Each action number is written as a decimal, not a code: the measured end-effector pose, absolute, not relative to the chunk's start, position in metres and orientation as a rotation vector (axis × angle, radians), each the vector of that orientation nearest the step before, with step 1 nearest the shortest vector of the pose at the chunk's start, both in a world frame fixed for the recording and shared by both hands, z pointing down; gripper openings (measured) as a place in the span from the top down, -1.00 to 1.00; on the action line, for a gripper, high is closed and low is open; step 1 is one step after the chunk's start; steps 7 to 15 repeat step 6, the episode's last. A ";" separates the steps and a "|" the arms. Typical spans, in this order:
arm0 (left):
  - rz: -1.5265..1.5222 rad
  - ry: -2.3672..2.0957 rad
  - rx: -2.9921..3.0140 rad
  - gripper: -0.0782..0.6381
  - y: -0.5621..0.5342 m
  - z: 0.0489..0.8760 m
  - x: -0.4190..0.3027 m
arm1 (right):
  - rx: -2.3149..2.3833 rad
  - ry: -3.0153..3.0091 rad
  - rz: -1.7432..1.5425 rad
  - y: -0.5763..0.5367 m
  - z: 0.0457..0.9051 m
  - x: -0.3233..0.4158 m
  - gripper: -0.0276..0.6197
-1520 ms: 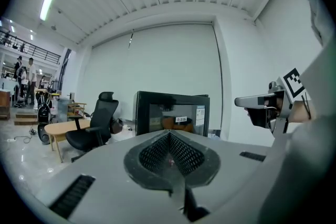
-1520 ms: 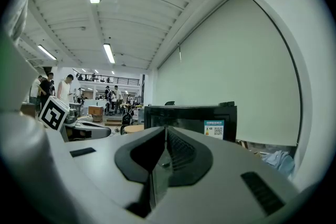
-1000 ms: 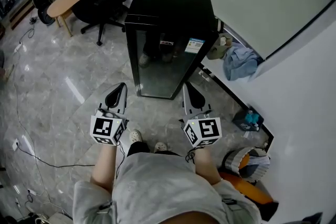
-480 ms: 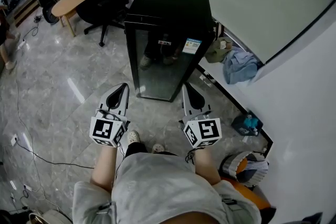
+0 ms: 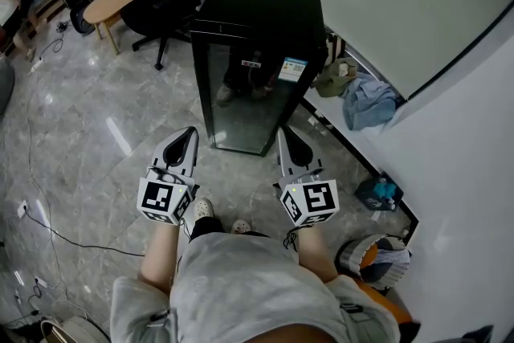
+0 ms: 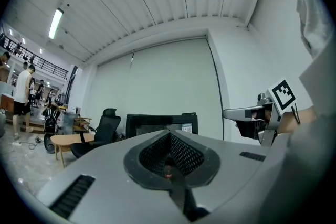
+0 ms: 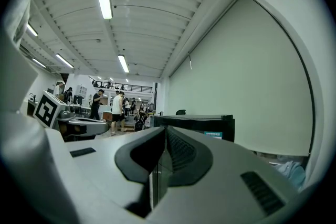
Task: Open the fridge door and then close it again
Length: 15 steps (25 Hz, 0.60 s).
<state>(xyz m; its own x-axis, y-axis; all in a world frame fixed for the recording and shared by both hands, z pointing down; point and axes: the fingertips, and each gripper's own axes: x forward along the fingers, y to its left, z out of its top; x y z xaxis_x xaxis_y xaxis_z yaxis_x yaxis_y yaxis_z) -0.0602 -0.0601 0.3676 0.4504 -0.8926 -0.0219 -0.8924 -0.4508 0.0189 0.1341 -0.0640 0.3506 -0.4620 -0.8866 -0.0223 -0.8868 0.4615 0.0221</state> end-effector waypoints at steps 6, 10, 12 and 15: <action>-0.037 -1.664 2.660 0.74 -0.057 0.365 -0.056 | -1.609 2.685 0.044 -0.062 0.350 0.139 0.83; -0.037 -1.664 2.660 0.74 -0.057 0.365 -0.056 | -1.609 2.685 0.044 -0.062 0.350 0.139 0.83; -0.037 -1.664 2.660 0.74 -0.057 0.365 -0.056 | -1.609 2.685 0.044 -0.062 0.350 0.139 0.83; -0.037 -1.664 2.660 0.74 -0.057 0.365 -0.056 | -1.609 2.685 0.044 -0.062 0.350 0.139 0.83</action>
